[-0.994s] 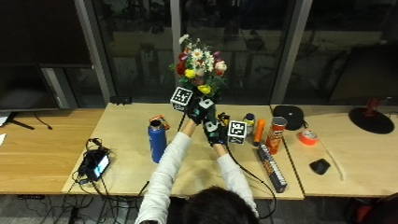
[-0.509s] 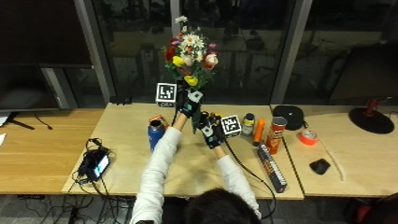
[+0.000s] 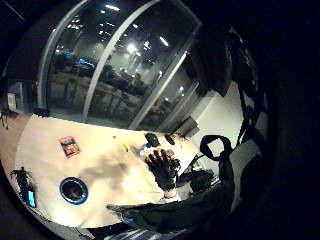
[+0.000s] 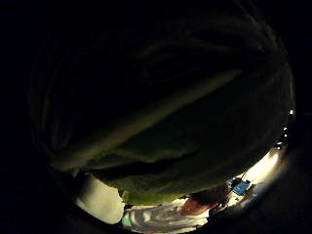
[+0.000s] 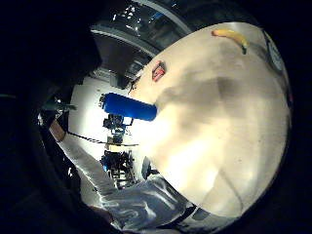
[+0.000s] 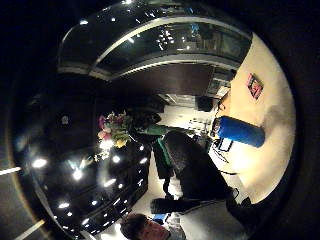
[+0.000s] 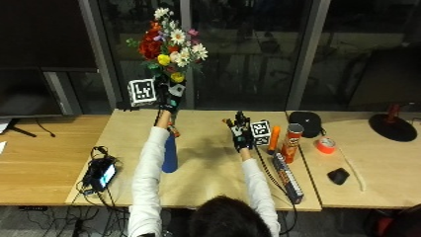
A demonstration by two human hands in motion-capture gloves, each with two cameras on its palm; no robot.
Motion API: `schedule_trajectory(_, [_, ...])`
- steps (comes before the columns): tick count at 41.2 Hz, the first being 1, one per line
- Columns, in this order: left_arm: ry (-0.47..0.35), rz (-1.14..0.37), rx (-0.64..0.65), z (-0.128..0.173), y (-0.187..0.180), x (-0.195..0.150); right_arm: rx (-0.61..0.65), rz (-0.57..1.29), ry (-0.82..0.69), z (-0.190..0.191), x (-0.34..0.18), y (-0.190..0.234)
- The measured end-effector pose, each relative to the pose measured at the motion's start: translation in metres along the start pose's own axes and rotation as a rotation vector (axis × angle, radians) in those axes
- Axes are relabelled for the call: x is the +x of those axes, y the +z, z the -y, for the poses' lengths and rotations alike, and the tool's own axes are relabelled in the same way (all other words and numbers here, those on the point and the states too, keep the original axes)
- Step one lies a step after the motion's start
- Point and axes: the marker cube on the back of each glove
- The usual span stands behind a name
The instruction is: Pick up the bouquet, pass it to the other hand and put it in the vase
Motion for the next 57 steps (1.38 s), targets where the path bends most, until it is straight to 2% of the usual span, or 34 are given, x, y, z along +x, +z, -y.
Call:
schedule_trajectory(2, [-0.062,0.082,0.019,-0.001,-0.01,-0.01,-0.039,0.125,0.07,-0.01,-0.014,0.004])
schedule_trajectory(4, [-0.077,0.083,0.033,-0.002,-0.015,-0.016,-0.045,0.153,0.139,-0.012,-0.013,0.005])
schedule_trajectory(5, [-0.06,0.056,0.038,-0.003,-0.017,-0.018,-0.042,0.151,0.167,-0.011,-0.009,0.004])
schedule_trajectory(8, [0.057,-0.058,0.056,-0.003,-0.021,-0.021,-0.02,0.109,0.19,-0.001,0.014,0.002])
schedule_trajectory(9, [0.058,-0.054,0.062,-0.004,-0.023,-0.027,-0.012,0.089,0.182,0.0,0.018,0.001])
schedule_trajectory(12, [-0.074,0.053,0.076,-0.012,-0.03,-0.053,-0.027,0.118,0.096,-0.008,0.004,0.001])
schedule_trajectory(13, [-0.092,0.067,0.08,-0.014,-0.031,-0.059,-0.037,0.141,0.067,-0.01,-0.001,0.002])
schedule_trajectory(14, [-0.078,0.063,0.083,-0.015,-0.032,-0.062,-0.041,0.145,0.058,-0.012,-0.002,0.003])
schedule_trajectory(17, [0.046,-0.012,0.09,-0.015,-0.033,-0.063,-0.039,0.107,0.053,-0.012,0.003,0.005])
schedule_trajectory(18, [0.038,-0.014,0.09,-0.016,-0.033,-0.066,-0.039,0.097,0.046,-0.012,0.004,0.006])
schedule_trajectory(21, [-0.13,0.072,0.089,-0.026,-0.037,-0.087,-0.028,0.04,0.088,-0.011,0.013,0.007])
schedule_trajectory(22, [-0.163,0.09,0.089,-0.028,-0.038,-0.094,-0.024,0.023,0.107,-0.011,0.016,0.007])
schedule_trajectory(28, [-0.164,0.117,0.081,-0.038,-0.041,-0.127,-0.026,-0.005,0.133,-0.011,0.026,0.011])
schedule_trajectory(31, [-0.221,0.125,-0.005,-0.057,-0.044,-0.146,-0.013,-0.071,0.189,-0.012,0.039,0.011])
schedule_trajectory(36, [-0.42,0.093,-0.381,-0.112,-0.056,-0.183,-0.083,0.065,0.069,-0.018,0.031,0.02])
schedule_trajectory(38, [-0.473,0.113,-0.482,-0.134,-0.065,-0.199,-0.093,0.051,0.075,-0.019,0.038,0.02])
schedule_trajectory(42, [-0.502,0.216,-0.541,-0.181,-0.091,-0.225,-0.114,0.039,0.118,-0.024,0.05,0.021])
schedule_trajectory(44, [-0.568,0.184,-0.574,-0.199,-0.1,-0.232,-0.124,0.058,0.118,-0.025,0.052,0.022])
schedule_trajectory(45, [-0.575,0.154,-0.59,-0.204,-0.103,-0.23,-0.124,0.056,0.126,-0.026,0.054,0.021])
schedule_trajectory(46, [-0.539,0.136,-0.593,-0.208,-0.105,-0.228,-0.121,0.045,0.138,-0.026,0.057,0.021])
schedule_trajectory(49, [-0.324,0.159,-0.528,-0.209,-0.107,-0.232,-0.104,-0.005,0.143,-0.025,0.065,0.018])
schedule_trajectory(50, [-0.313,0.191,-0.504,-0.209,-0.108,-0.237,-0.098,-0.019,0.135,-0.025,0.067,0.017])
schedule_trajectory(53, [-0.477,0.374,-0.451,-0.214,-0.118,-0.257,-0.097,-0.037,0.137,-0.025,0.069,0.016])
schedule_trajectory(54, [-0.503,0.418,-0.438,-0.215,-0.121,-0.262,-0.101,-0.033,0.146,-0.025,0.069,0.015])
schedule_trajectory(55, [-0.485,0.451,-0.416,-0.214,-0.123,-0.266,-0.106,-0.024,0.148,-0.026,0.068,0.015])
schedule_trajectory(57, [-0.372,0.522,-0.344,-0.208,-0.125,-0.275,-0.116,-0.004,0.12,-0.025,0.066,0.016])
